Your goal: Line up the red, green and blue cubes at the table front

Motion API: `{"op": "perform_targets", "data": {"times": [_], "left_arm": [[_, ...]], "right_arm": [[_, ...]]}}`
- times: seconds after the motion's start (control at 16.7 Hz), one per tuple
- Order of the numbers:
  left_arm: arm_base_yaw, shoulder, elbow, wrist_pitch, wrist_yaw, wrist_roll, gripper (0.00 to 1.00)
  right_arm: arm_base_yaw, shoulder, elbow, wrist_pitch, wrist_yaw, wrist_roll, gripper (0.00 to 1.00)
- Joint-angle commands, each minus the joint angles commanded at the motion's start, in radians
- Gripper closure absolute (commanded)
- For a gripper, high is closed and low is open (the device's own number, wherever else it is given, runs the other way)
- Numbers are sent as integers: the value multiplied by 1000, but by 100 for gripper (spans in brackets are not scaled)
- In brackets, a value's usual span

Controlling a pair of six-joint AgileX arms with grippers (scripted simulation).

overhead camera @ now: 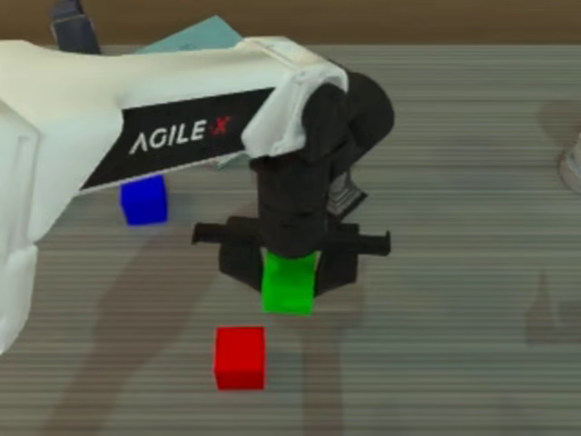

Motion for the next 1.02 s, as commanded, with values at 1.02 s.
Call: {"op": "perform_targets", "data": {"times": [1.02], "left_arm": [[-119, 16, -140, 200, -2, -225, 100]], "right_arm": [[0, 0, 0, 0, 0, 0, 0]]}}
